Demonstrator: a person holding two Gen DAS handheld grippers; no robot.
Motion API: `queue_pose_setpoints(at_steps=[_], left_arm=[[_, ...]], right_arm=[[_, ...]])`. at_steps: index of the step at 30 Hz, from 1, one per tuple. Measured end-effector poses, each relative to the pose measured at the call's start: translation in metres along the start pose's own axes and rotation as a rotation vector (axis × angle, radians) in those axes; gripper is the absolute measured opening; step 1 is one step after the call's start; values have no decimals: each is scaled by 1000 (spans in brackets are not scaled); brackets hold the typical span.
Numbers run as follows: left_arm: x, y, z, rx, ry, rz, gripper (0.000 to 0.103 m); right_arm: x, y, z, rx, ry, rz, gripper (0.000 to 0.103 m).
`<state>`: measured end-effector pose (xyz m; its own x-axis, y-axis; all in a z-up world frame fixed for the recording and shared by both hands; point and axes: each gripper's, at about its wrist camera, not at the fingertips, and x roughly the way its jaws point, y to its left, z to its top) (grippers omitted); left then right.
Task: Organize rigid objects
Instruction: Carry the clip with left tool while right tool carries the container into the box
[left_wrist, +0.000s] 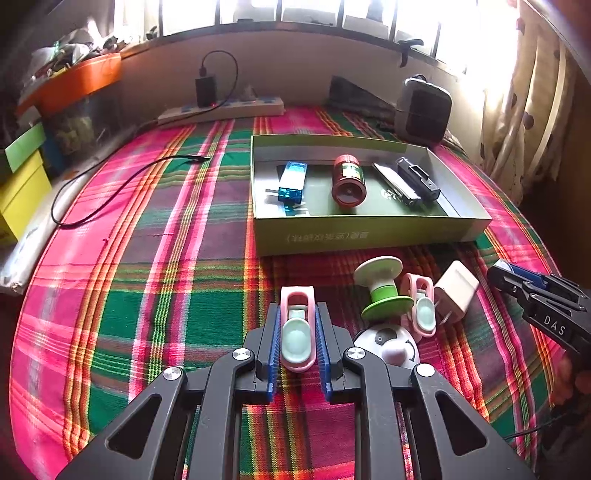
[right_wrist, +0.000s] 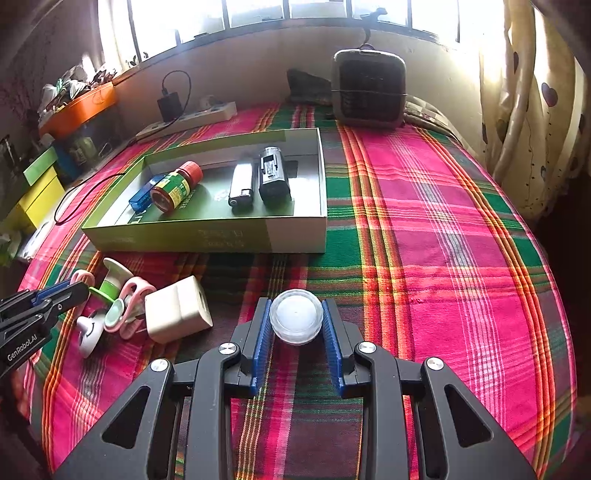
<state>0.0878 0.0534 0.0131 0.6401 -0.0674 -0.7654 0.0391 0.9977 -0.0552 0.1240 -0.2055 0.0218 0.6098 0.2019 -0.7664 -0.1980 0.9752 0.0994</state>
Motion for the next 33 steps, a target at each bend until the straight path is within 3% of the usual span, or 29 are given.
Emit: queue_pose_setpoints(at_steps=[33], left_arm=[[-28,-2,20,15,-66,-36,17]], right_arm=[[-24,12,16,-39,-65,46,29]])
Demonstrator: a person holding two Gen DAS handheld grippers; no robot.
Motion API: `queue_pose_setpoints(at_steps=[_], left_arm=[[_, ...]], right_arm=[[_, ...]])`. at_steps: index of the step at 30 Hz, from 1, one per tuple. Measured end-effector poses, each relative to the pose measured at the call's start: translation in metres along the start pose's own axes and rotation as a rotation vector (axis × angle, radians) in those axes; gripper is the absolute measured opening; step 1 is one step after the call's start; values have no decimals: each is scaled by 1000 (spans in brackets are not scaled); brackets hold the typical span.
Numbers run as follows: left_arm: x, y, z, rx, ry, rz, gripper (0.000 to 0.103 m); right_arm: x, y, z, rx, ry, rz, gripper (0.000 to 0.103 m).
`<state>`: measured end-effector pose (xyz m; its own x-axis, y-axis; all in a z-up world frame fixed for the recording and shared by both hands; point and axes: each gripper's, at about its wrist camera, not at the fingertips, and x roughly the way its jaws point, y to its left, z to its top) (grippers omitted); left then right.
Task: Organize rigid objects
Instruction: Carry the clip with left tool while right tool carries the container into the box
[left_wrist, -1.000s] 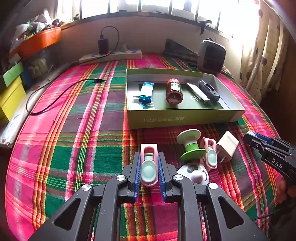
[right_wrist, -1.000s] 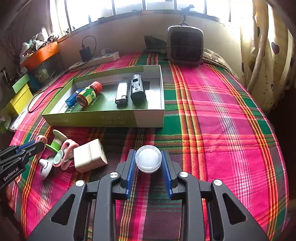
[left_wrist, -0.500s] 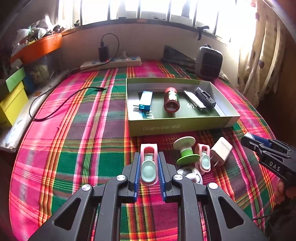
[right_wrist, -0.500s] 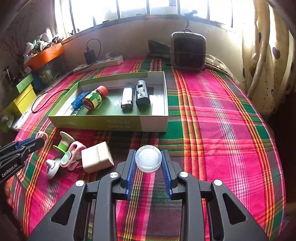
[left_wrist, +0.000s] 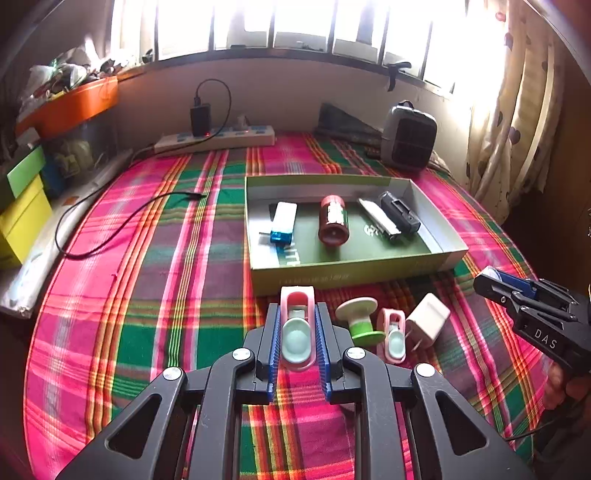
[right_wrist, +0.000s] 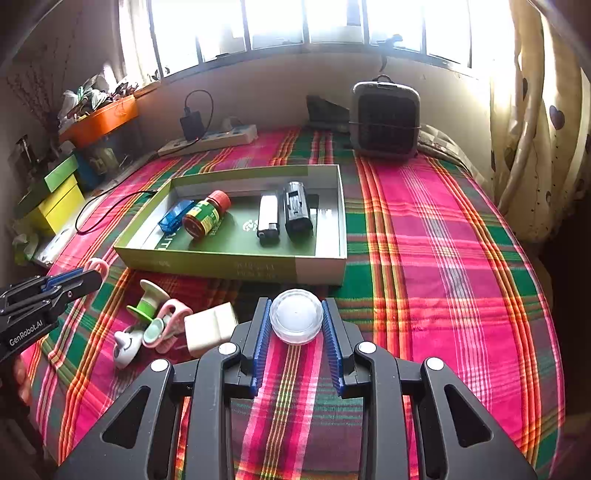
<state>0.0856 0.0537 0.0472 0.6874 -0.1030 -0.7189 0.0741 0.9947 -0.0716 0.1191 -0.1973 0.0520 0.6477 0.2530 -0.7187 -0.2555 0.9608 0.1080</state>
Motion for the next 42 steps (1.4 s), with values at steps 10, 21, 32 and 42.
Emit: queue_pose_setpoints(at_steps=[10,21,32,42], left_arm=[[4,-2,17,3,-18,-19,17],[17,0,37,10,-18,-38,17],[40,-3,51,12,7,-64,17],[61,-6,61,26,39,-70,17]], right_arm=[[1,2,16,0,-17,32,29],[13,5,39,-8,-23,62,29],[47,17,69,-45,9,116,29],[83,18,94,-63,53,146,29]])
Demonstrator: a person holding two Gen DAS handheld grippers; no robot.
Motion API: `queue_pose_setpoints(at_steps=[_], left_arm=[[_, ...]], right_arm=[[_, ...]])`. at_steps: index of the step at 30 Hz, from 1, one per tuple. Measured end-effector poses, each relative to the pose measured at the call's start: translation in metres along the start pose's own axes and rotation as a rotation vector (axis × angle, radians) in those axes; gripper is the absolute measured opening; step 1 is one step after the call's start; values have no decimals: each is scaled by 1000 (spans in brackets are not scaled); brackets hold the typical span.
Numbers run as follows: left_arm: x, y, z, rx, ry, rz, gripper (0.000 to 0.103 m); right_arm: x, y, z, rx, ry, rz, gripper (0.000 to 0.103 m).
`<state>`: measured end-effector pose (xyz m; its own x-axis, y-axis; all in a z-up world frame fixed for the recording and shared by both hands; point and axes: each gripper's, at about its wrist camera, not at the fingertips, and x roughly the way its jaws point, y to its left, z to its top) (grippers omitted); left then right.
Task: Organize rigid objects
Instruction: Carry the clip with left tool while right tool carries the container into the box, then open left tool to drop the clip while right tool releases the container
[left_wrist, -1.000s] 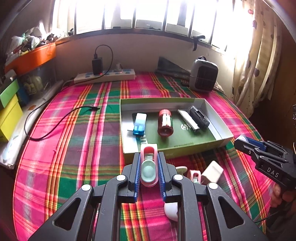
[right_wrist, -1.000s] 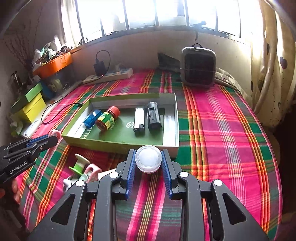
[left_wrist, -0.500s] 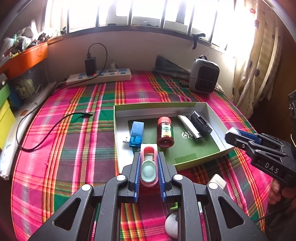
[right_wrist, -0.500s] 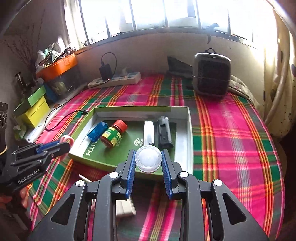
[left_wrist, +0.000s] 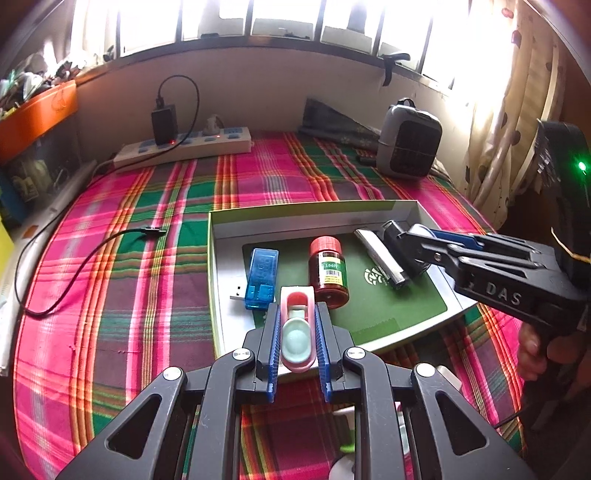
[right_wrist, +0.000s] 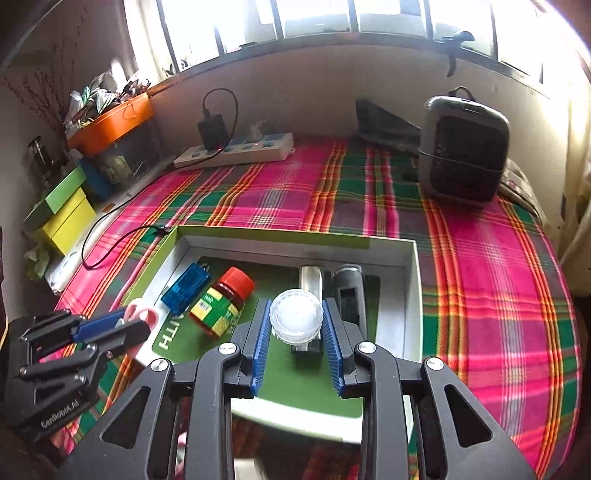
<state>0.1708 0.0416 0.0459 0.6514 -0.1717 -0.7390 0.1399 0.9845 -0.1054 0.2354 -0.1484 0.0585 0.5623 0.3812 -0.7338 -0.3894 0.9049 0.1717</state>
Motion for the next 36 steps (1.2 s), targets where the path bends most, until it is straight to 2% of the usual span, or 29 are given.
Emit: queue_pose_setpoints(at_steps=[14,36], left_arm=[[24,4,5,0,42,6,17],[45,3,0,9,89,21,17]], right_arm=[[44,6,18,-37,65,14,29],[69,15,22,-78,90,33,29]])
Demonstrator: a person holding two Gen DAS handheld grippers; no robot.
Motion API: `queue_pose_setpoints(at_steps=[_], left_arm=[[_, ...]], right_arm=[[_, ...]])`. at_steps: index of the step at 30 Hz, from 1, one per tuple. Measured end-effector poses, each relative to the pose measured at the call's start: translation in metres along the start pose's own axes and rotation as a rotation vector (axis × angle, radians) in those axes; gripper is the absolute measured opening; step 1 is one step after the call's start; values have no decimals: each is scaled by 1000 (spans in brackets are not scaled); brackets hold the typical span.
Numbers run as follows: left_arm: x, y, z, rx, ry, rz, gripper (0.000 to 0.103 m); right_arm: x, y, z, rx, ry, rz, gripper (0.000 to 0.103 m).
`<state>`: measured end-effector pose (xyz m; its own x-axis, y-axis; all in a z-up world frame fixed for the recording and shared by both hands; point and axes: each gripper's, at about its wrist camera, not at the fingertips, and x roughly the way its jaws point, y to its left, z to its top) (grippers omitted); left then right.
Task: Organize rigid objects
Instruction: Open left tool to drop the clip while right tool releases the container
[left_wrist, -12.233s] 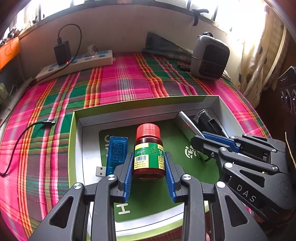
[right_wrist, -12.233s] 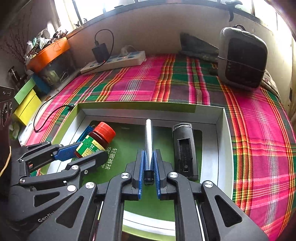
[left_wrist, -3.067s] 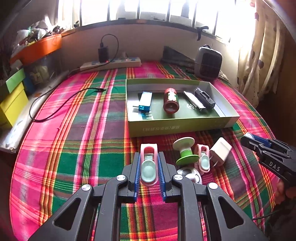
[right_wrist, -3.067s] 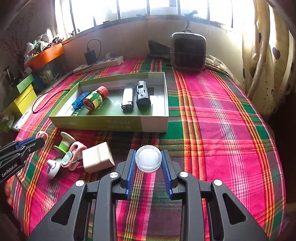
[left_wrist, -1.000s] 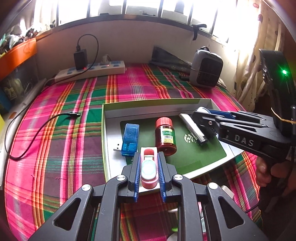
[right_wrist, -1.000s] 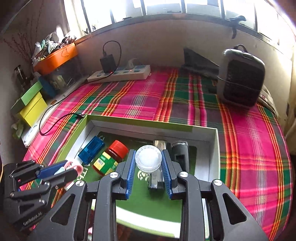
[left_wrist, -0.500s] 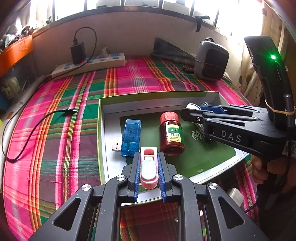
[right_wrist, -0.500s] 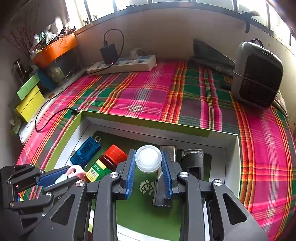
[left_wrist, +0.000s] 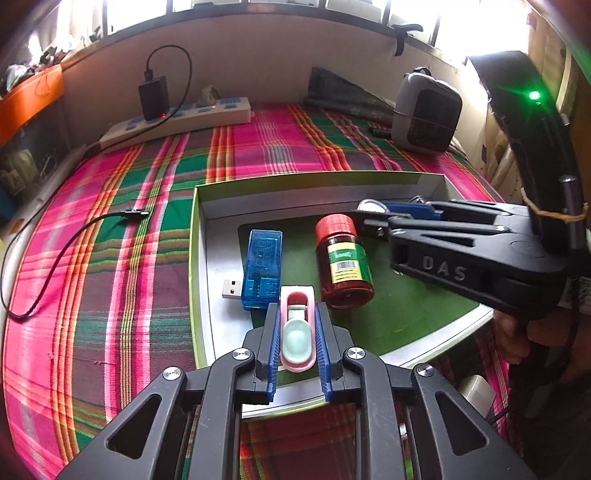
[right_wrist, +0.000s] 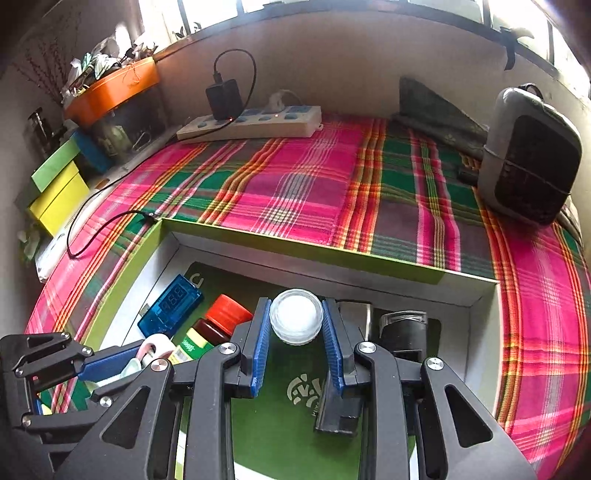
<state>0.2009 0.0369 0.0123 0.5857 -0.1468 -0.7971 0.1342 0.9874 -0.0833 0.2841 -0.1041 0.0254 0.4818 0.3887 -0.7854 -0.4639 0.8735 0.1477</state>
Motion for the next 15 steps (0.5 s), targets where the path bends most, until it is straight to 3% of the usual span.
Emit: queue_pose_setpoints(at_steps=[15], left_arm=[[1,1,1,8,-4,2,18]], right_arm=[[4,2,-1,-4,1,0,29]])
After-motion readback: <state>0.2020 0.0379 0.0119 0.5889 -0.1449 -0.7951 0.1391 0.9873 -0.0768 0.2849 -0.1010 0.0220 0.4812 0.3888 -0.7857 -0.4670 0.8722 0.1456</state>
